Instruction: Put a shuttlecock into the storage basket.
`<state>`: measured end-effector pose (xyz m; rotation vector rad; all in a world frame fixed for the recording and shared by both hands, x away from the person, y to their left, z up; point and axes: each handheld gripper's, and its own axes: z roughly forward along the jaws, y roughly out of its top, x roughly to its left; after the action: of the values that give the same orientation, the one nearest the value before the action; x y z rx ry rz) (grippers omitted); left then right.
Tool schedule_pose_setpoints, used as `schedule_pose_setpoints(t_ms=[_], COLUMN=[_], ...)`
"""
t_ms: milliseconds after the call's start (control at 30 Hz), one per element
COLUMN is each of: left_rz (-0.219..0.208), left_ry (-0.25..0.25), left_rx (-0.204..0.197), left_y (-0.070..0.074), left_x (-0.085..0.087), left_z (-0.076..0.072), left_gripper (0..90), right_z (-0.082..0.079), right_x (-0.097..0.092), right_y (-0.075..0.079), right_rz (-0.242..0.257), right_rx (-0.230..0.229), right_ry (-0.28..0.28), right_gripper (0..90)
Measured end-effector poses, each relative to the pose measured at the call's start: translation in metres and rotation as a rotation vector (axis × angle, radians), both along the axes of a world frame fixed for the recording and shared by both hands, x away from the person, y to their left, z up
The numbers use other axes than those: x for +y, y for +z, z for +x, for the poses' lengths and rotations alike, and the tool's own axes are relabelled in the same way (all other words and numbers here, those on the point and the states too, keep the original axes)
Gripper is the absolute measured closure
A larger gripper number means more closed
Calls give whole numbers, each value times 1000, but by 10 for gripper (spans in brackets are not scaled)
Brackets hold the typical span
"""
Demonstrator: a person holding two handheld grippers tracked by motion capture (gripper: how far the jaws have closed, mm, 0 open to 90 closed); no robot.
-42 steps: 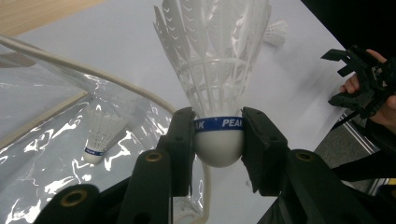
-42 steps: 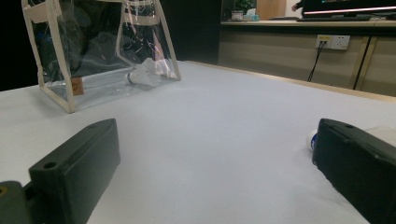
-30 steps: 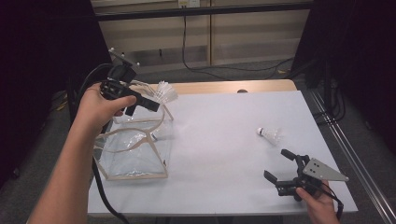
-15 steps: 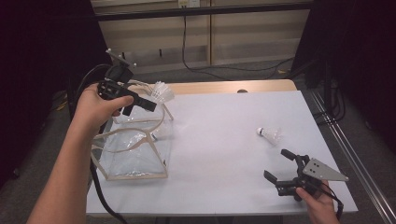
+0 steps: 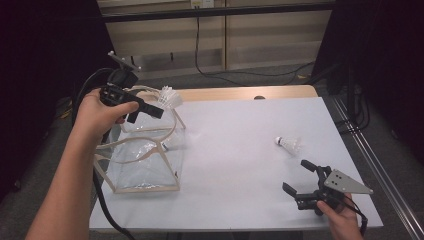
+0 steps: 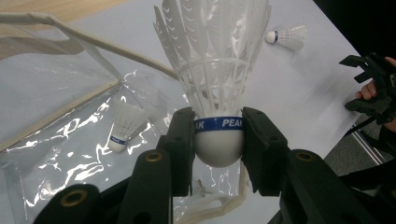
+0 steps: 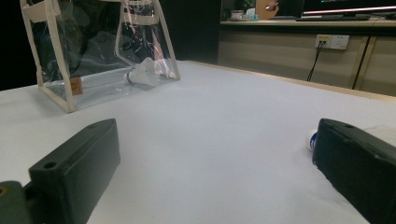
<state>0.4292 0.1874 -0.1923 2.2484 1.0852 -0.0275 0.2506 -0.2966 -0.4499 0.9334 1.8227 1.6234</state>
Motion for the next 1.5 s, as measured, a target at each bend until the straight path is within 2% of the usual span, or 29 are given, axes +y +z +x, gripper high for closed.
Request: schedule_pose_setpoints(t_ms=[733,1000,1133,1500], left_rz=[5,20,21,27], left_ry=[28,34,51,78], left_rx=[-9,-13,-23,-17], left_y=[1,3,3,-1], left_x=[14,20,24,34], left_z=[1,0,0,3], left_gripper=[655,655,655,655], right_z=[0,0,0,0], right_x=[0,0,0,0], right_y=[0,0,0,0], right_rz=[0,0,-1,1], right_rx=[-3,-4,-3,-1], right_ry=[0,-1,0,-1], right_gripper=[6,6,6,6])
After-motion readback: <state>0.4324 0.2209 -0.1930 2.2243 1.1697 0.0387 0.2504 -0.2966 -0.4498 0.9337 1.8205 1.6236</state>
